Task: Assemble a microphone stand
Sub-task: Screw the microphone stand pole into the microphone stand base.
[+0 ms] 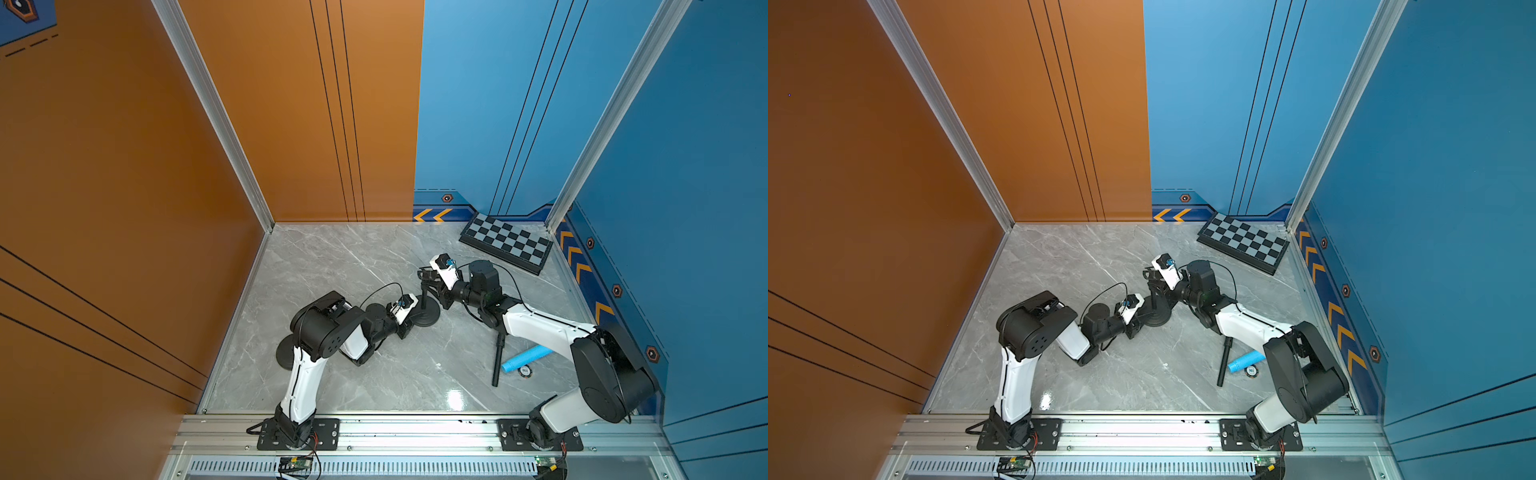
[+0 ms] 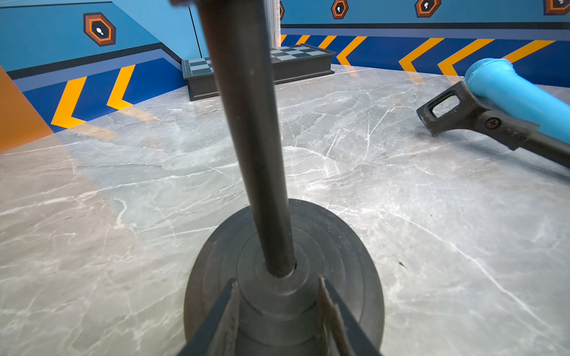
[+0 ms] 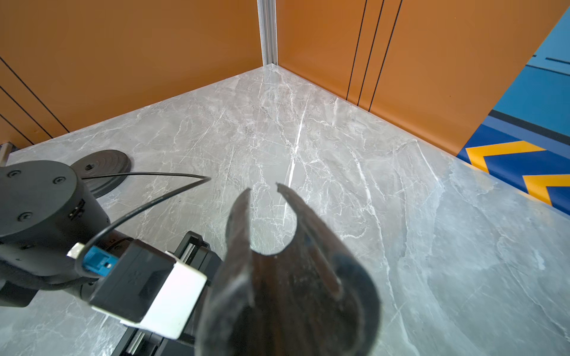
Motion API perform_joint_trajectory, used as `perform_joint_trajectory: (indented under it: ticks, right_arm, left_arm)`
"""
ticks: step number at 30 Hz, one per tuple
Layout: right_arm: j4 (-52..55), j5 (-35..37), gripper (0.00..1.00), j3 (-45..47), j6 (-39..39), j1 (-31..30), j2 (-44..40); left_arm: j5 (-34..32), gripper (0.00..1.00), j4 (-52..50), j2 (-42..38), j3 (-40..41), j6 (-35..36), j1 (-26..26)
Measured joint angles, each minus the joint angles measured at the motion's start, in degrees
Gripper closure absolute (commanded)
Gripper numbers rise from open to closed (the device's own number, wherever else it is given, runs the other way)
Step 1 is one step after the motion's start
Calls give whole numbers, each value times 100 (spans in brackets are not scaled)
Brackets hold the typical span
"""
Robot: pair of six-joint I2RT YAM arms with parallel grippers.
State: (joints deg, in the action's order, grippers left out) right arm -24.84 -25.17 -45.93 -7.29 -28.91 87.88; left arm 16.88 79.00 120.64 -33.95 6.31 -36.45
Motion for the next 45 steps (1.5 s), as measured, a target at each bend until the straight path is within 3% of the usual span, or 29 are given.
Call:
perform_joint_trajectory:
  ticks: [4, 10, 14, 16, 18, 20, 27, 33, 37, 41, 45]
  right_arm:
    - [-929, 977, 100, 463, 334, -382, -2]
    - [-1987, 3766, 100, 894, 988, -1493, 136]
    - [-2232, 4817, 100, 916, 1362, -1816, 280]
    - [-2227, 4951, 84, 916, 1519, -1836, 280]
    - [-2208, 4924, 66, 907, 1572, -1823, 275]
    - [-2024, 4651, 54, 872, 1585, -1742, 254]
    - [-1001, 2990, 35, 872, 1292, -1187, 44]
    - [-562, 1665, 34, 737, 1016, -424, -247]
    - [-295, 1099, 36, 474, 839, -267, -216]
    - [-205, 826, 47, 111, 699, -258, -39]
    - [-155, 793, 69, -48, 616, -264, 118]
  left_arm:
    - [0, 57, -2, 0, 0, 0, 0]
    - [0, 57, -4, 0, -2, 17, 0]
    - [0, 57, -9, 0, -4, 17, 0]
    - [0, 57, -9, 0, -4, 17, 0]
    - [0, 57, -9, 0, -4, 17, 0]
    - [0, 57, -9, 0, -4, 17, 0]
    - [0, 57, -9, 0, -4, 22, 0]
    - [2, 57, -9, 0, -4, 35, -2]
    - [0, 57, -9, 0, -4, 35, -2]
    - [0, 57, -9, 0, -4, 35, -2]
    - [0, 57, -9, 0, -7, 35, -2]
